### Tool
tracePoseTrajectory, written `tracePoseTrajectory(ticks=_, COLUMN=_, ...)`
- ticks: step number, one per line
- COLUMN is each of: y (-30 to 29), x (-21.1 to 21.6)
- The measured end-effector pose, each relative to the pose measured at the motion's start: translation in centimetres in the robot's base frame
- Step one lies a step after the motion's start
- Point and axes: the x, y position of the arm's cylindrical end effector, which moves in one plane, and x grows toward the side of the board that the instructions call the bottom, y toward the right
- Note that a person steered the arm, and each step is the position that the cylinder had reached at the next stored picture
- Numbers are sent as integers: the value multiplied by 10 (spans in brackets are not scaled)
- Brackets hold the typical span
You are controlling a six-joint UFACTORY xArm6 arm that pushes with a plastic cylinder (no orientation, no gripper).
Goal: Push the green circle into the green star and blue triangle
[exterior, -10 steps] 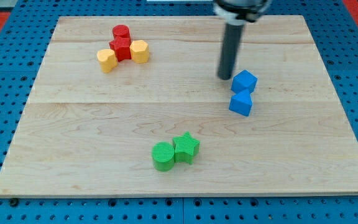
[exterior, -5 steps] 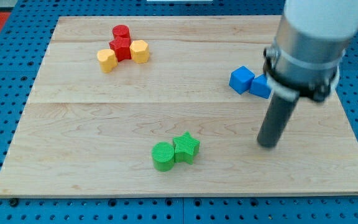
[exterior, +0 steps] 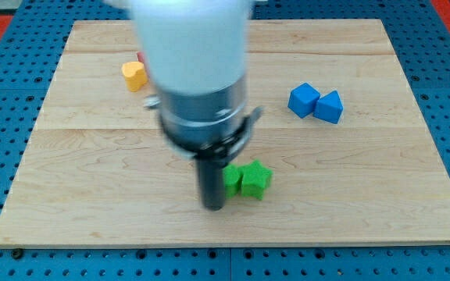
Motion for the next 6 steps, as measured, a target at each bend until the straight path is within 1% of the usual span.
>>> tracePoseTrajectory(ticks=1, y=58, x=-30)
tracePoseTrajectory(ticks=2, y=80, x=-30)
tracePoseTrajectory(ticks=3, y=93, x=-17)
tracePoseTrajectory(ticks=4, y=136, x=-26)
tracePoseTrajectory(ticks=5, y=137, x=-75)
tracePoseTrajectory(ticks=6, y=138, x=3)
